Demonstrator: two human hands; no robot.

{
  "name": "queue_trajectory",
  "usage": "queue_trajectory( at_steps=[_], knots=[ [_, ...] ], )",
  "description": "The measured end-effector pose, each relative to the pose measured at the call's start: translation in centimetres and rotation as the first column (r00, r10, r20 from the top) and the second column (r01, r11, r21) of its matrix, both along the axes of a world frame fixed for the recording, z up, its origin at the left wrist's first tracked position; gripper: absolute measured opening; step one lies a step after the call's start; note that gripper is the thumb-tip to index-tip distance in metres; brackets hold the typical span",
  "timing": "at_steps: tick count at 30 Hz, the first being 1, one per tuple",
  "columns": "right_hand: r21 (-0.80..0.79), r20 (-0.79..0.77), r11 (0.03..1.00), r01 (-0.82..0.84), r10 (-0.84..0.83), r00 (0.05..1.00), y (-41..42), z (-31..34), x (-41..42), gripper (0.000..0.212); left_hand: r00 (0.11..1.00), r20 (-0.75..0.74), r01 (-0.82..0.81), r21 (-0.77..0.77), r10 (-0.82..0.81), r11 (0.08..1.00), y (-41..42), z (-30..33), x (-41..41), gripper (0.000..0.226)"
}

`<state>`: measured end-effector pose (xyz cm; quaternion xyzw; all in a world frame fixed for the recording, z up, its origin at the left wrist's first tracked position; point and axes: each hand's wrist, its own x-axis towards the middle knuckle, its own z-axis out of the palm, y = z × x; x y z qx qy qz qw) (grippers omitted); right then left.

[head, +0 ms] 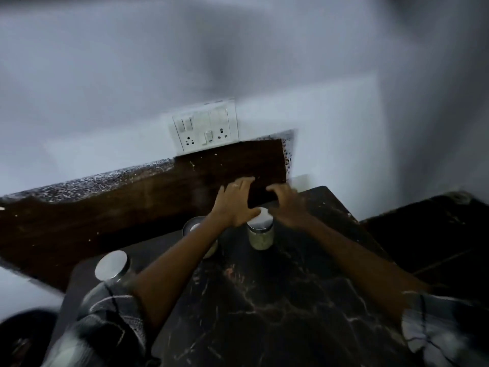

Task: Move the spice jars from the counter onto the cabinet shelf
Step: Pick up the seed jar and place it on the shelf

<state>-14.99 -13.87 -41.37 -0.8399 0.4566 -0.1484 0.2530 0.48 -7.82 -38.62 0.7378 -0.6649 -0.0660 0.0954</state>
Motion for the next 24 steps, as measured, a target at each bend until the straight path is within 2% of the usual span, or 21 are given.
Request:
queue_trajectory(
  at_steps=[3, 6, 8, 10, 12, 14, 20, 22, 24],
  knots=[
    [0.234, -0.066, 0.972, -0.003, 0.019, 0.998, 0.9, -4.8, 0.3, 0.069, 0.989, -0.132, -0.027, 0.267, 0.064, 0.963, -0.8, -4.8, 0.6, 0.101],
    [0.411, -0.089, 0.911, 0.028, 0.009, 0.996, 1.4, -7.4, 0.3, 0.092, 0.951, -0.275, -0.021, 0.394, 0.139, 0.919, -1.5, -8.4, 1.1, 0.112],
    [0.485, -0.061, 0.875, -0.01, 0.046, 0.997, 1.4, -8.0, -0.1, 0.103, 0.892, -0.409, -0.016, 0.396, 0.192, 0.918, -2.0, -10.0, 1.0, 0.114],
    [0.499, -0.075, 0.866, -0.022, 0.068, 0.995, 1.4, -8.2, -0.2, 0.102, 0.811, -0.526, -0.043, 0.386, 0.258, 0.922, -2.6, -11.0, 0.6, 0.113],
    [0.514, -0.069, 0.858, -0.001, 0.043, 0.997, 1.5, -8.3, -0.2, 0.098, 0.761, -0.571, -0.109, 0.355, 0.307, 0.929, -3.3, -11.9, 0.1, 0.106],
    [0.521, -0.042, 0.853, 0.011, 0.012, 0.999, 1.5, -8.2, -0.2, 0.093, 0.767, -0.561, -0.151, 0.313, 0.311, 0.938, -3.6, -12.4, 0.1, 0.099],
    [0.496, 0.014, 0.867, 0.044, -0.059, 0.998, 1.2, -7.0, -1.0, 0.077, 0.826, -0.517, -0.116, 0.235, 0.225, 0.965, -3.5, -10.7, 1.2, 0.089],
    [0.472, 0.11, 0.881, 0.03, -0.093, 0.99, 1.1, -6.1, -1.1, 0.074, 0.841, -0.51, -0.11, 0.167, 0.181, 0.98, -3.4, -8.7, 1.4, 0.084],
    [0.49, 0.274, 0.872, -0.004, -0.15, 0.95, 0.9, -4.4, -1.0, 0.068, 0.837, -0.53, -0.095, 0.109, 0.139, 0.989, -3.3, -6.1, 1.7, 0.079]
  ],
)
